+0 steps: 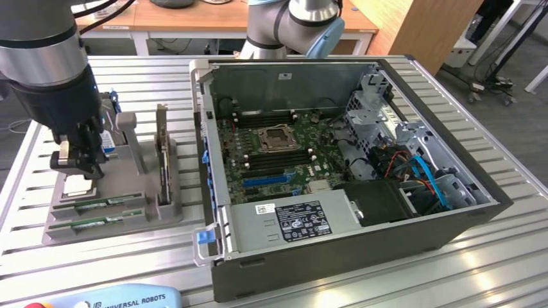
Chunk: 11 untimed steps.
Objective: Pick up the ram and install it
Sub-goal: 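Pick up the ram and move it above insertion slot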
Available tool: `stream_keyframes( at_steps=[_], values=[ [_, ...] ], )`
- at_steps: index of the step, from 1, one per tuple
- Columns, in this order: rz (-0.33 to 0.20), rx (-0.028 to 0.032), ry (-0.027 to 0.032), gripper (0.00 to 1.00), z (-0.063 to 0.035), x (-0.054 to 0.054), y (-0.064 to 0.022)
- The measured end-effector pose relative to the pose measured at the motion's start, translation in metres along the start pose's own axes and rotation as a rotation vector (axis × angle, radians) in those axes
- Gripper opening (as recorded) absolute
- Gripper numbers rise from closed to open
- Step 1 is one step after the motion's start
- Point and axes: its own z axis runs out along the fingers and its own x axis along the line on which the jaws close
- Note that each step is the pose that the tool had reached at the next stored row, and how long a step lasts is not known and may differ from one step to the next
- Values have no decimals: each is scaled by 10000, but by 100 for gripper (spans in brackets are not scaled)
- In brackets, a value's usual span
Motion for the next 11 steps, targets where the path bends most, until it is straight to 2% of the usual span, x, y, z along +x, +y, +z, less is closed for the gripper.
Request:
stream_keyframes(
  at_steps=[4, 11],
  values=[
    [0, 0, 0, 36, 39, 1, -2],
    [0, 2, -1, 36, 46, 14, -3]
  ],
)
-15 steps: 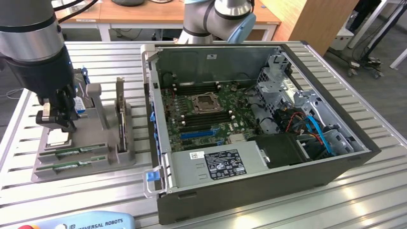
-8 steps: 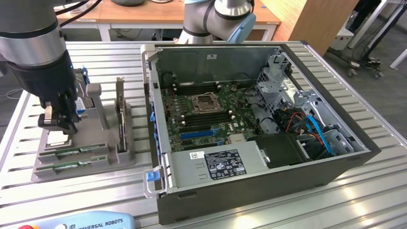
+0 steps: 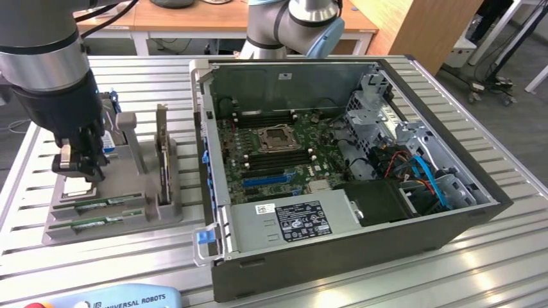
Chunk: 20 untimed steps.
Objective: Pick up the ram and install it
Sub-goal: 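Pick up the ram and move it above insertion slot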
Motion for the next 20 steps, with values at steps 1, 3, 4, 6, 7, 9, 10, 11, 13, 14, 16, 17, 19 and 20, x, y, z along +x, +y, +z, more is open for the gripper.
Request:
stream_keyframes(
  at_steps=[1, 3, 4, 6, 7, 9, 10, 11, 13, 14, 16, 17, 19, 20],
  values=[
    [0, -3, 2, 36, -2, 11, 0],
    [0, -2, 2, 36, -2, 35, -2],
    [0, -2, 2, 36, -2, 47, -2],
    [0, -2, 2, 36, -3, 71, -4],
    [0, -2, 2, 36, -3, 85, -5],
    [0, -3, 2, 36, -3, 111, -6],
    [-1, -2, 2, 36, -4, 124, -7],
    [0, -3, 2, 36, -4, 136, -7],
    [0, -3, 1, 36, -4, 162, -9],
    [0, -2, 1, 36, -4, 173, -9],
    [0, -2, 2, 36, -5, 193, -10],
    [0, -3, 2, 36, -5, 199, -10],
    [1, -3, 1, 36, -5, 199, -10],
    [1, -2, 1, 36, -5, 199, -10]
  ],
)
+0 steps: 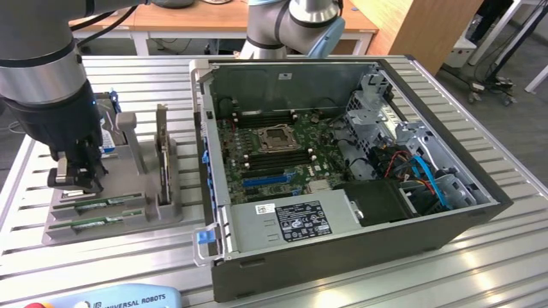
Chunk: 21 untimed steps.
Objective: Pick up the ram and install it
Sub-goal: 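Pick up the ram and move it above insertion slot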
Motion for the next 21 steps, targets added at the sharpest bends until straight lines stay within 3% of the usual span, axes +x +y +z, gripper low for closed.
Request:
stream_keyframes(
  at_steps=[21],
  values=[
    [-1, -2, 0, 36, 224, 4, -10]
  ],
)
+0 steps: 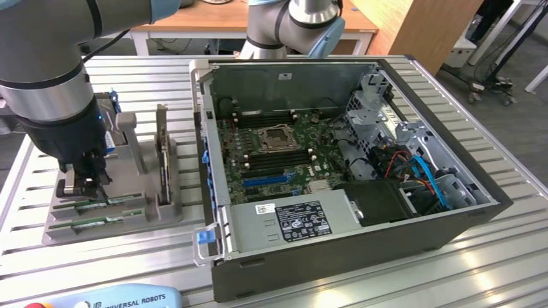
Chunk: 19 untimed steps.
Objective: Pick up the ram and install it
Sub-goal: 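Pick up the ram and move it above insertion slot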
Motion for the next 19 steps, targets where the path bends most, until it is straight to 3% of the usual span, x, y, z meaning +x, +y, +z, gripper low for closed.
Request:
stream_keyframes(
  at_steps=[13, 19],
  values=[
    [2, 2, -2, 36, 8, 55, -3],
    [1, 1, -1, 36, 63, 60, -6]
  ],
)
